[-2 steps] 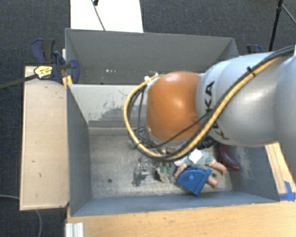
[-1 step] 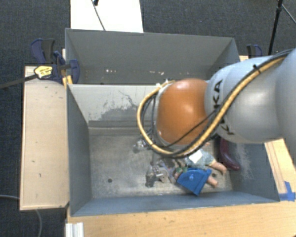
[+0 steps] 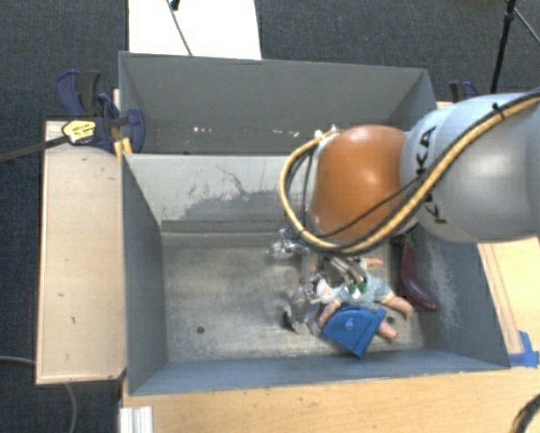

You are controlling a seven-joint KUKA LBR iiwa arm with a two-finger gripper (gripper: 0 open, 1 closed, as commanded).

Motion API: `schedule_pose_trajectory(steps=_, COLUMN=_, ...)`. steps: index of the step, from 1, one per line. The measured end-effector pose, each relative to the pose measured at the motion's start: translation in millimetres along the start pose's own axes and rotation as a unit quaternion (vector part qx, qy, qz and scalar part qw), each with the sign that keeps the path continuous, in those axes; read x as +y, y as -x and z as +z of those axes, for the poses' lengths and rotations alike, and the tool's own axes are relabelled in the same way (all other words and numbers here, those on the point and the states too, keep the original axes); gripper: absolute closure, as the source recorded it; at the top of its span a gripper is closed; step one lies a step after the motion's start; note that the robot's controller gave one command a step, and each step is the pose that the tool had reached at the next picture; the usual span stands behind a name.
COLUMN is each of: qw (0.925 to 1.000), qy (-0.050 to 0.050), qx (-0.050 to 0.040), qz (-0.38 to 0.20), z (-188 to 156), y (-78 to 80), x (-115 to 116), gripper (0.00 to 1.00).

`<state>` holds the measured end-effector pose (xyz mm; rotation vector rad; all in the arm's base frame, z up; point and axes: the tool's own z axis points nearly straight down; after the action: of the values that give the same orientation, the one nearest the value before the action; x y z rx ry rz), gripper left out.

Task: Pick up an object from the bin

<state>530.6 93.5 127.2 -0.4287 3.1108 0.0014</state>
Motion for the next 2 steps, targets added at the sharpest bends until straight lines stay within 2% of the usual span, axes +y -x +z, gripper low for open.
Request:
schedule_pose_trajectory(steps=1, qw=0.9998, qy=0.000, qx=0.0003, qz=-0.019, z=-2.9, y=-10.5, x=-32.1, gripper=0.00)
schedule_pose_trajectory(steps=2, qw=0.9904, qy=0.000, qx=-0.0017, qz=-0.138, z=42.6, y=-10.8, x=-64.4, gripper=0.00)
